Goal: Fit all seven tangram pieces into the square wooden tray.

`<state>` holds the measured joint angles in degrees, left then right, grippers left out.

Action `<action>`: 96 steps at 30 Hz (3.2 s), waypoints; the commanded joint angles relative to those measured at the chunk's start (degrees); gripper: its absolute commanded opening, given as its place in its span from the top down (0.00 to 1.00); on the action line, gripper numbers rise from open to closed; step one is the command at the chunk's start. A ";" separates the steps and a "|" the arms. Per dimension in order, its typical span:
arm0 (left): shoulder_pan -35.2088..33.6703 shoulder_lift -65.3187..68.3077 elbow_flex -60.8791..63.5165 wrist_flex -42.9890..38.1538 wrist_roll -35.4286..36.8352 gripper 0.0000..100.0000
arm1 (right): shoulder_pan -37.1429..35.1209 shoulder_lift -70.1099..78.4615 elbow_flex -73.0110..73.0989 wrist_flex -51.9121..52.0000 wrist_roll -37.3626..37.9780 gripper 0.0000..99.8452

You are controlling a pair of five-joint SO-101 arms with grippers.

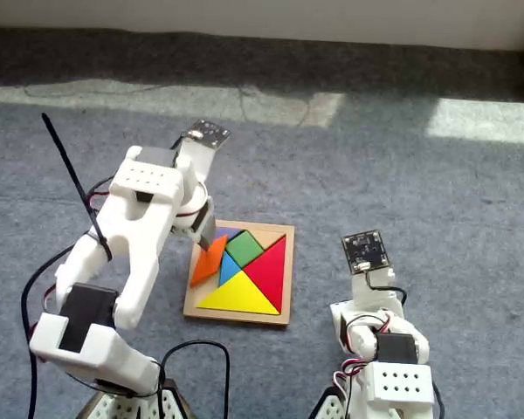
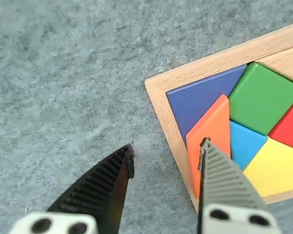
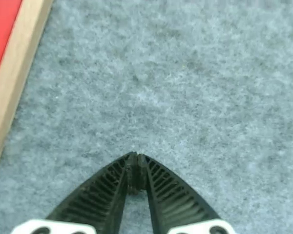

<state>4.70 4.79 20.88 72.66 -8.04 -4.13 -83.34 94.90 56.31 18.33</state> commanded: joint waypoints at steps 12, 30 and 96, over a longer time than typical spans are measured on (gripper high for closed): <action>7.87 -1.54 12.00 -1.67 1.49 0.81 | 0.66 -0.66 -0.31 -0.66 0.88 0.99; 7.34 -40.57 19.03 3.60 1.85 0.82 | 0.66 -0.66 -0.31 -0.57 0.79 0.99; -4.53 -108.79 76.26 -0.26 1.58 0.99 | -11.38 -0.75 8.75 -11.12 -17.93 0.99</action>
<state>0.57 -102.29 96.04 71.96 -6.81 -15.03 -83.43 96.04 46.37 0.84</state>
